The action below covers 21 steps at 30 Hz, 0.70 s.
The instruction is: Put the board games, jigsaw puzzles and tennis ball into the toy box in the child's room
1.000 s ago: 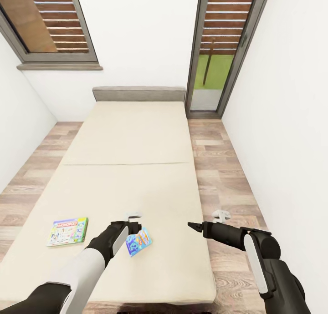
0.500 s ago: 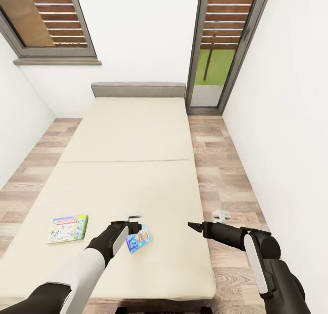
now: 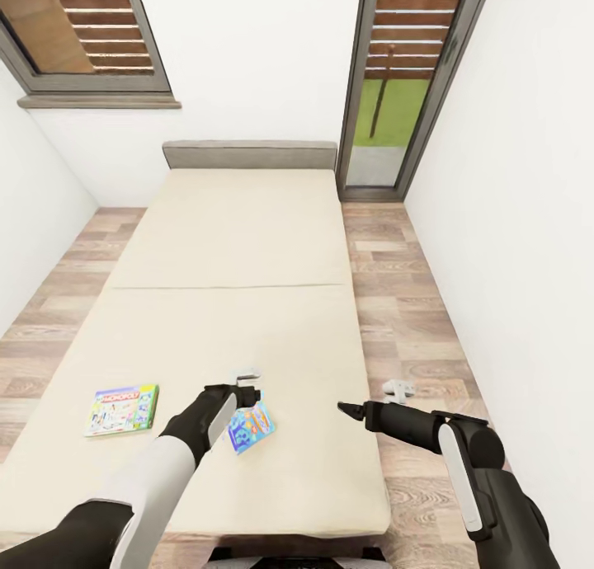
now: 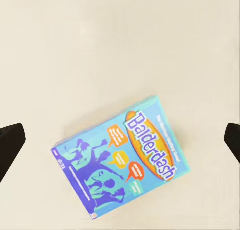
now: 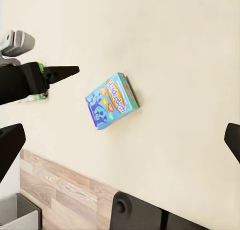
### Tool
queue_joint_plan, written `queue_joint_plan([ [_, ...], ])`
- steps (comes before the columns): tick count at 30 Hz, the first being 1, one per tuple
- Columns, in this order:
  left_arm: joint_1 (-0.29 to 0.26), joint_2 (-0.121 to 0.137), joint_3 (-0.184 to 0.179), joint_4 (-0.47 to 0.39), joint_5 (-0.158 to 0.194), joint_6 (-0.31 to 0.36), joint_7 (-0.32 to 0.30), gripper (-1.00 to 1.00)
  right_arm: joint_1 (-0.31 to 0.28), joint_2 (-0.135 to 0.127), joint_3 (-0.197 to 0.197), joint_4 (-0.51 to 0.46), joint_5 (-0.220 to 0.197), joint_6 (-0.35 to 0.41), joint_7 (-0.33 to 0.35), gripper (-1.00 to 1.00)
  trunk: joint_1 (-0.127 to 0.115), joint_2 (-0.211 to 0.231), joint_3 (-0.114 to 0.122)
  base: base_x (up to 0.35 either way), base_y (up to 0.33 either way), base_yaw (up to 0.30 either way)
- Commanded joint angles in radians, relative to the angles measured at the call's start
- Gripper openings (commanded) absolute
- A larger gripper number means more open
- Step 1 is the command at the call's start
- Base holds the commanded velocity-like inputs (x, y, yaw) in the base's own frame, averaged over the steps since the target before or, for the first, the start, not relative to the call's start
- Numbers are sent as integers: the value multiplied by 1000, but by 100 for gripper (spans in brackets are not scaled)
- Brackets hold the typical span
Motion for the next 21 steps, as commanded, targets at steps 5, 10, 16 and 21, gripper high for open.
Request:
queue_joint_plan([
  [5,-126,-19,-5,-17,11,127,9,100,-1,1,-2,-1,-7,7,0,100,0,-2,-10,0,0,0],
  [10,-235,-27,-4,-21,12,187,10,100,-1,-2,-3,-1,-6,7,1,100,0,-2,-18,0,0,0],
  [16,-273,-29,-3,-21,12,195,17,100,-1,-2,-3,-1,-6,7,1,100,0,-2,-28,0,0,0],
  [21,-281,-29,-1,-19,12,193,22,100,-1,-3,-3,-1,-5,7,1,100,0,-2,-36,0,0,0],
])
